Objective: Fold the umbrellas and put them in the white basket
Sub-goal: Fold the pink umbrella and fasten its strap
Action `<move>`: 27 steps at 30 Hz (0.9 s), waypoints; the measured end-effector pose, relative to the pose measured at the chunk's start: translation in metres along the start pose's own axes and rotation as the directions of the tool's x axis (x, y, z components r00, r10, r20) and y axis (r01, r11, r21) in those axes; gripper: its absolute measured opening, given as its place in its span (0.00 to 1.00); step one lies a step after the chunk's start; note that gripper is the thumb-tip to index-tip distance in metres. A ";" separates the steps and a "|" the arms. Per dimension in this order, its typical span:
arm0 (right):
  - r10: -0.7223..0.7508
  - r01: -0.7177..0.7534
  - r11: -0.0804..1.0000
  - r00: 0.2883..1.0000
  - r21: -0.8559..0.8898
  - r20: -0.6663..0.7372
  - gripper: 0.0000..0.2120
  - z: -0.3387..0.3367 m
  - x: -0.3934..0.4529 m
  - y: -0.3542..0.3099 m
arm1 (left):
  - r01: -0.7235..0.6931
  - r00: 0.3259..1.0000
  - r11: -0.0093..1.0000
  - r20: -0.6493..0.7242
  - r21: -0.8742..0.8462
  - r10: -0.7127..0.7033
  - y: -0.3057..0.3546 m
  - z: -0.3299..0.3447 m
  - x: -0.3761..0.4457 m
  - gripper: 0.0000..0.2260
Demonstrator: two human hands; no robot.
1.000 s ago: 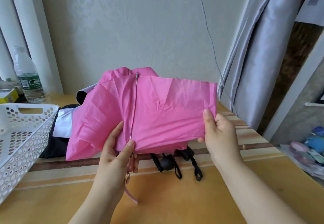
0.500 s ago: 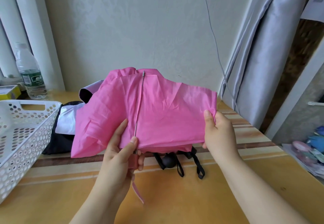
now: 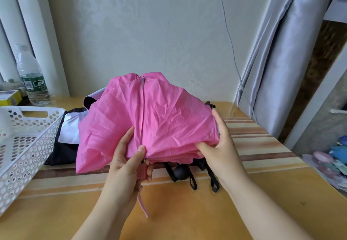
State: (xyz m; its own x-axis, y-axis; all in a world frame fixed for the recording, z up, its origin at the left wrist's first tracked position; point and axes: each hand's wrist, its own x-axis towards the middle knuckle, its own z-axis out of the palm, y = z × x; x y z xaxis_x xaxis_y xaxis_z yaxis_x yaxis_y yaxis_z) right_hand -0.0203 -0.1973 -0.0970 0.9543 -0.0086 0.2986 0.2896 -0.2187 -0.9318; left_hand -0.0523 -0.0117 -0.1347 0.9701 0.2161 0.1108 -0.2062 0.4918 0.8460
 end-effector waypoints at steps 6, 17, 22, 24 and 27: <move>-0.257 0.248 0.964 0.962 -0.095 -0.093 0.41 -0.004 0.001 -0.017 | -0.045 0.998 0.999 -0.036 0.017 0.046 -0.001 0.000 0.002 0.21; 0.281 -0.308 0.812 0.951 0.497 0.130 0.45 -0.012 0.006 -0.006 | -0.066 0.998 0.989 -0.016 0.133 0.069 -0.007 -0.003 0.002 0.22; 0.194 -0.178 0.977 0.969 0.114 -0.151 0.05 -0.021 0.013 -0.007 | -0.045 0.999 0.995 -0.006 0.092 0.046 -0.004 -0.001 0.002 0.21; 0.154 -0.155 0.988 0.961 0.017 -0.229 0.10 -0.021 0.013 -0.002 | -0.040 0.999 0.996 -0.003 0.079 0.040 -0.003 -0.001 0.001 0.21; 0.311 -0.316 0.948 0.944 -0.032 -0.110 0.11 -0.017 0.013 0.008 | -0.029 1.000 0.996 0.002 0.085 0.029 -0.005 0.000 0.000 0.21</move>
State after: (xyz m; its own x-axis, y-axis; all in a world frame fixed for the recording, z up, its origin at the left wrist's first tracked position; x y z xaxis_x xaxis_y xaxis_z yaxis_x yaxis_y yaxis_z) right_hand -0.0071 -0.2159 -0.0966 0.9830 -0.1833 0.0142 -0.0298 -0.2354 -0.9714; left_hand -0.0513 -0.0138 -0.1394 0.9640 0.2283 0.1362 -0.2224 0.4117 0.8838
